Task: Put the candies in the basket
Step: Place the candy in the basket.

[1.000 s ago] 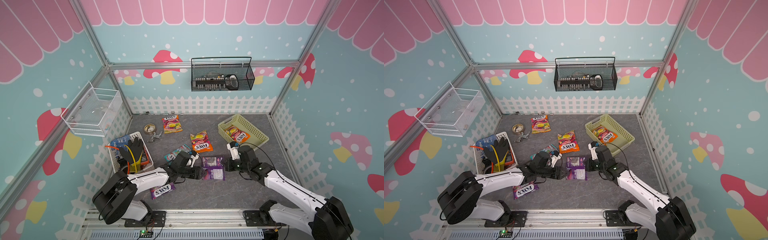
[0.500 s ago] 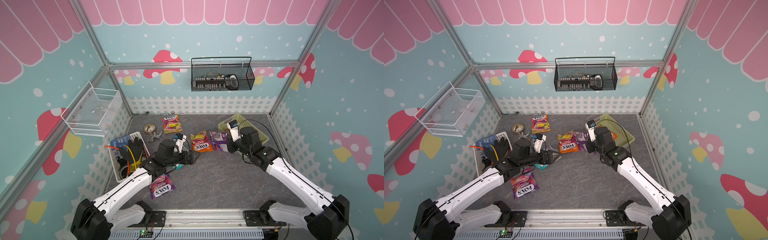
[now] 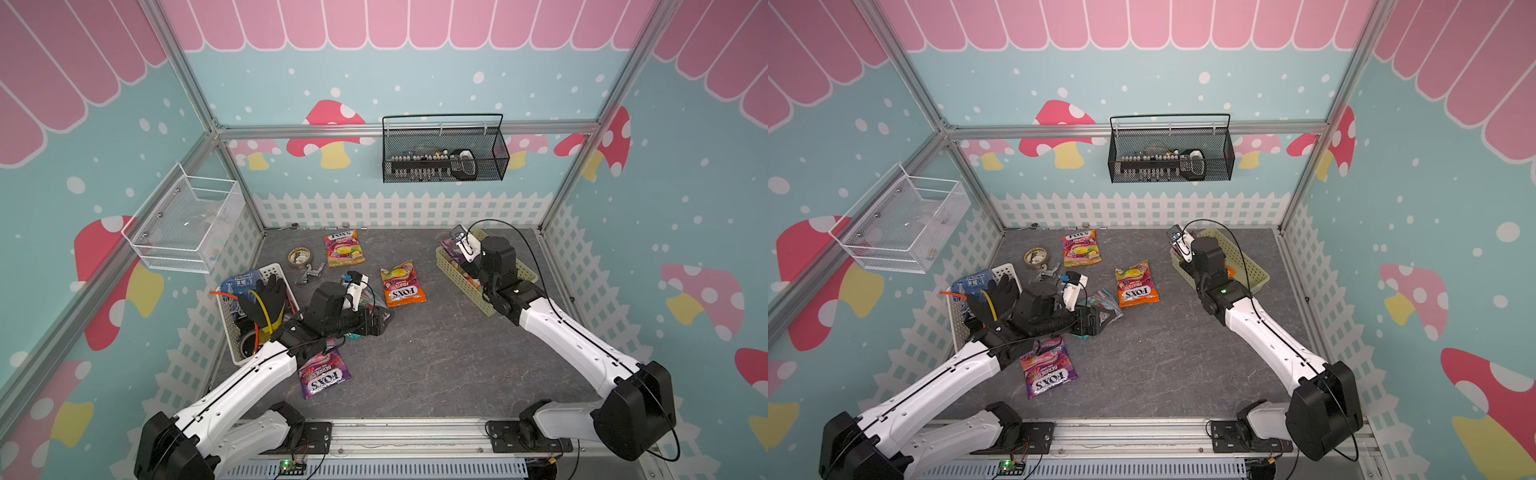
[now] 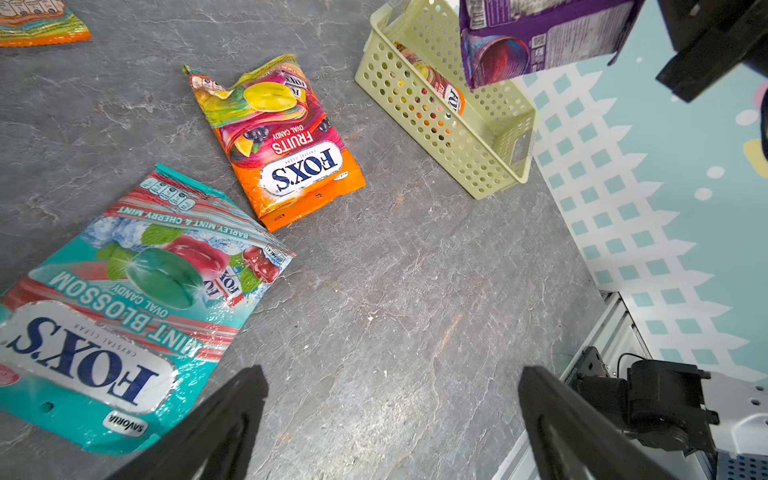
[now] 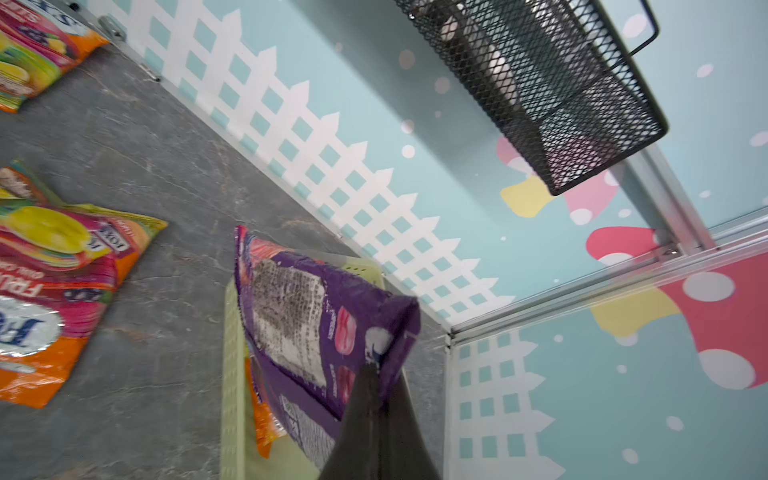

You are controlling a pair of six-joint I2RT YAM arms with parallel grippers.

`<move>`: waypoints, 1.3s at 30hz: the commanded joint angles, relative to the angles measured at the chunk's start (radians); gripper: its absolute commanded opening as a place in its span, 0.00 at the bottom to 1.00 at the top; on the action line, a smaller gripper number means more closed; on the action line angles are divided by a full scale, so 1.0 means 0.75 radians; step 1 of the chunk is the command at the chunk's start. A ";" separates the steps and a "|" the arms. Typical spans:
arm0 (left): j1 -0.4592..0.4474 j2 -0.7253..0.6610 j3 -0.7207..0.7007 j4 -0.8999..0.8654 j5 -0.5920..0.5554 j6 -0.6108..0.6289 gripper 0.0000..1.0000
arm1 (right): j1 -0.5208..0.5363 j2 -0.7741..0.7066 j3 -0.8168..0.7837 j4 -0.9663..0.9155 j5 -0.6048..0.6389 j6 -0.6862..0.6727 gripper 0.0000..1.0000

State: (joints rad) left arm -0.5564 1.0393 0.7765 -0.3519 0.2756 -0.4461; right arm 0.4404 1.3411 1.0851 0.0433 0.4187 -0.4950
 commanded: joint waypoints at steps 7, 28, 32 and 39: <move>0.008 -0.036 -0.050 -0.022 -0.043 0.023 0.99 | -0.144 0.105 -0.031 0.362 -0.080 -0.343 0.00; 0.011 0.000 -0.055 -0.022 -0.067 0.041 0.99 | -0.349 0.340 -0.188 0.741 -0.414 -0.478 0.00; 0.010 0.000 -0.059 -0.020 -0.071 0.041 0.99 | -0.364 0.365 -0.265 0.685 -0.492 -0.432 0.00; 0.012 0.023 -0.060 -0.015 -0.053 0.041 0.99 | -0.362 0.333 -0.328 0.440 -0.468 -0.455 0.03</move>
State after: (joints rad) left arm -0.5514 1.0447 0.7444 -0.3630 0.2352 -0.4374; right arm 0.1757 1.6032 0.8696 0.4881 0.0696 -0.8478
